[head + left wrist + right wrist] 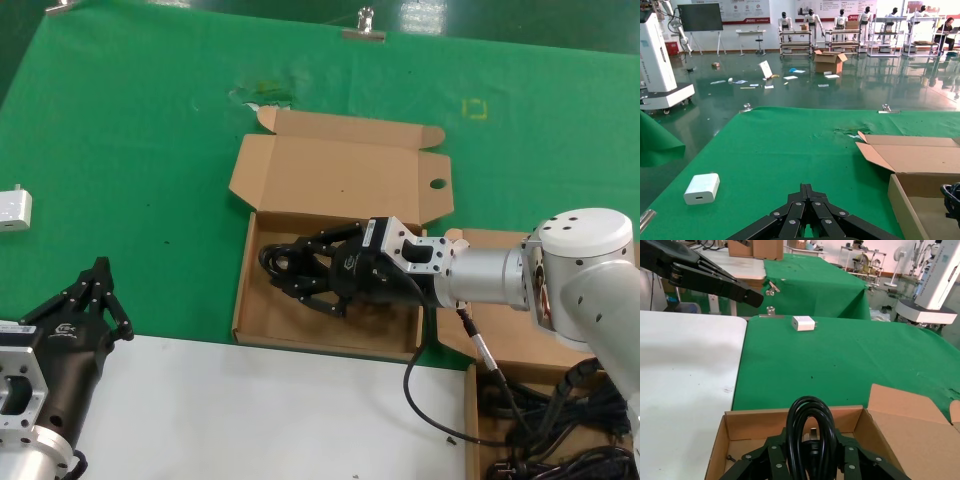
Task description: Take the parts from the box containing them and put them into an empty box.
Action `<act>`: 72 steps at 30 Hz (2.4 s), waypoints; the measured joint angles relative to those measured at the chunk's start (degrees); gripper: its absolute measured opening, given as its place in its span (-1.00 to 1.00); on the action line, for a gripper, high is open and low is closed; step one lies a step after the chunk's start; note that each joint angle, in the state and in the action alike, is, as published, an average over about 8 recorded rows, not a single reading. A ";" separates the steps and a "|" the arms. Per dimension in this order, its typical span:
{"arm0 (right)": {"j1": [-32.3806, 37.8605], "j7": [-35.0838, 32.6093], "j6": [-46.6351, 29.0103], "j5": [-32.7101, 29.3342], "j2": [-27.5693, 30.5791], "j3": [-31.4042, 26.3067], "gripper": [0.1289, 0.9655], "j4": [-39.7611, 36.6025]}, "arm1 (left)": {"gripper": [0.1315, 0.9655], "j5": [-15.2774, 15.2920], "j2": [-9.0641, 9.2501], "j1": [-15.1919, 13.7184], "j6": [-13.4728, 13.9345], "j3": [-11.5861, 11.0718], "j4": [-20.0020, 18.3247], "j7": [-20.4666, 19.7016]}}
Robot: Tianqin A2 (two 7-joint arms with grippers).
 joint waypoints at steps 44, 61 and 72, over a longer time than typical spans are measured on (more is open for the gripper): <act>-6.66 3.69 3.66 0.98 1.41 3.91 0.84 8.58 | -0.70 0.00 0.00 0.00 0.00 0.00 0.00 0.00; -21.00 11.96 15.94 2.83 4.38 7.39 1.00 26.64 | 0.14 -0.01 0.00 0.00 0.00 0.00 0.00 0.01; -30.31 17.36 23.96 4.03 6.30 9.66 1.00 38.38 | 0.54 -0.01 0.00 0.00 0.00 0.00 0.00 0.02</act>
